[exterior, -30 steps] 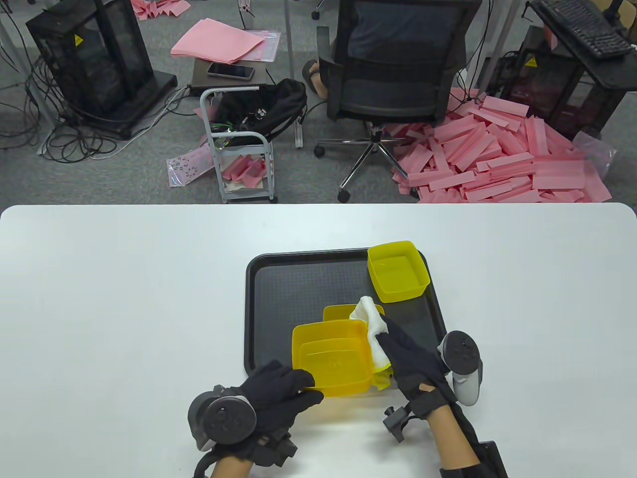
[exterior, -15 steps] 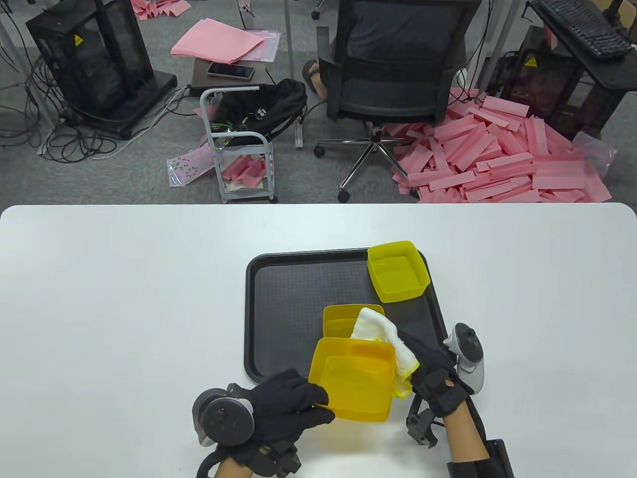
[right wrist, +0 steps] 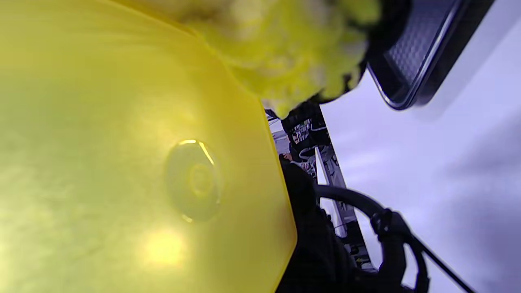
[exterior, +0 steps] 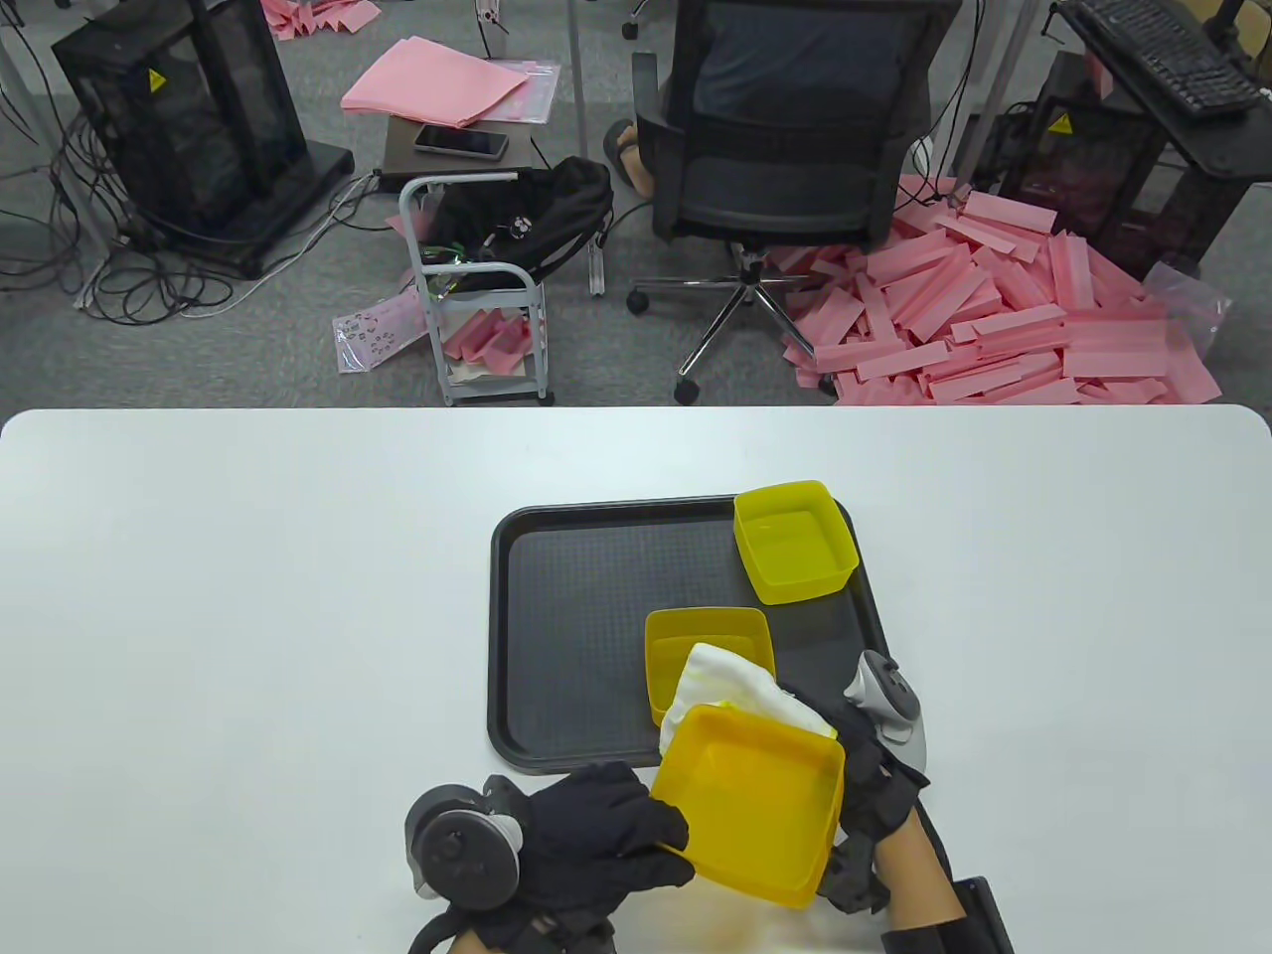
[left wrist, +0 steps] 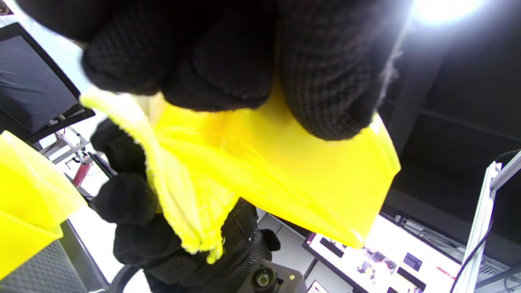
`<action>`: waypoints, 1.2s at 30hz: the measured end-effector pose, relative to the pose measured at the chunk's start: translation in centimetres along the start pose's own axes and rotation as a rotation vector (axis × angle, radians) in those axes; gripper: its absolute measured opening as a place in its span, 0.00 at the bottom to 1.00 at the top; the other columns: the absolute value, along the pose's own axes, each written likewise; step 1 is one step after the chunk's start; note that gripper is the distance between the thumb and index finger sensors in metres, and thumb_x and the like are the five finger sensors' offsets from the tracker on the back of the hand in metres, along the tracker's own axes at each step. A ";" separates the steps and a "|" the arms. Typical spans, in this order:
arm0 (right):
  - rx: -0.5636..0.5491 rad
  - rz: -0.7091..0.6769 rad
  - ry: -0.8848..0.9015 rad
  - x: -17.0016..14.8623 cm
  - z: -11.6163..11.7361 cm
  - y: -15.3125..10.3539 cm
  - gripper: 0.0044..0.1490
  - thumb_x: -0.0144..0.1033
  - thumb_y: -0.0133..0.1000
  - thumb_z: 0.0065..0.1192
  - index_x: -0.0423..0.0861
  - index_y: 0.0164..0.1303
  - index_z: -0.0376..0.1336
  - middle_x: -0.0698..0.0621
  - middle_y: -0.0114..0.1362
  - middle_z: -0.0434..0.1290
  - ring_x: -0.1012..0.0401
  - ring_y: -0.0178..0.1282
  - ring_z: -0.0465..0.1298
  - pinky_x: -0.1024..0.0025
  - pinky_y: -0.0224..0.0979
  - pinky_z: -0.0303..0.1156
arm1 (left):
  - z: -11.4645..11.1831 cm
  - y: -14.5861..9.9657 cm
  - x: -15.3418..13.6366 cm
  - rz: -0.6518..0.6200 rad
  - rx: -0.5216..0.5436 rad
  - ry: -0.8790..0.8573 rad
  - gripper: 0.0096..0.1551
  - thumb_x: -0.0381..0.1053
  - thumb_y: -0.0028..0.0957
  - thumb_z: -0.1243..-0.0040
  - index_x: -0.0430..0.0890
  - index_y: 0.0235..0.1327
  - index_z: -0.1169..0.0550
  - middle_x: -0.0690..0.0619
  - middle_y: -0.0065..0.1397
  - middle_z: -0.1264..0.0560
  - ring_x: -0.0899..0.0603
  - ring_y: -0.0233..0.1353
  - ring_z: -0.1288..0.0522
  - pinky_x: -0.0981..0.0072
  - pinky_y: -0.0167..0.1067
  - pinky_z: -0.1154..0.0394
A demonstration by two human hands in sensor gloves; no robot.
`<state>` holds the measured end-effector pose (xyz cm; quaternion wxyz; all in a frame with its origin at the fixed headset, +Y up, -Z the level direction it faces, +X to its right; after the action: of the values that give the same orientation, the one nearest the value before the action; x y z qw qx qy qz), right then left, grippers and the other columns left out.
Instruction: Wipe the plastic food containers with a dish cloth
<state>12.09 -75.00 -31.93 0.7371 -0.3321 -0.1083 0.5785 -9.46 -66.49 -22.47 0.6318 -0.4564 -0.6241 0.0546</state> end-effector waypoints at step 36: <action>-0.065 0.017 0.346 -3.6 3.7 2.0 0.46 0.57 0.69 0.22 0.42 0.89 0.27 0.37 0.90 0.44 0.40 0.78 0.62 0.52 0.69 0.71 | 3.4 -1.5 -4.1 0.192 0.269 0.206 0.22 0.60 0.42 0.29 0.52 0.45 0.11 0.52 0.35 0.13 0.41 0.41 0.16 0.51 0.39 0.19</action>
<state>7.43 -76.78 -29.59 0.7287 -0.4512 0.0042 0.5152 -13.90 -68.27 -25.23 0.7393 -0.4287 -0.4969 0.1506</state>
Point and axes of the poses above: the tracker on the back of each hand, its own x axis roughly to the thumb side, its own y axis roughly from the wrist to the fingertips, z = x × y, the point moved 3 cm from there along y, roughly from the wrist to the fingertips
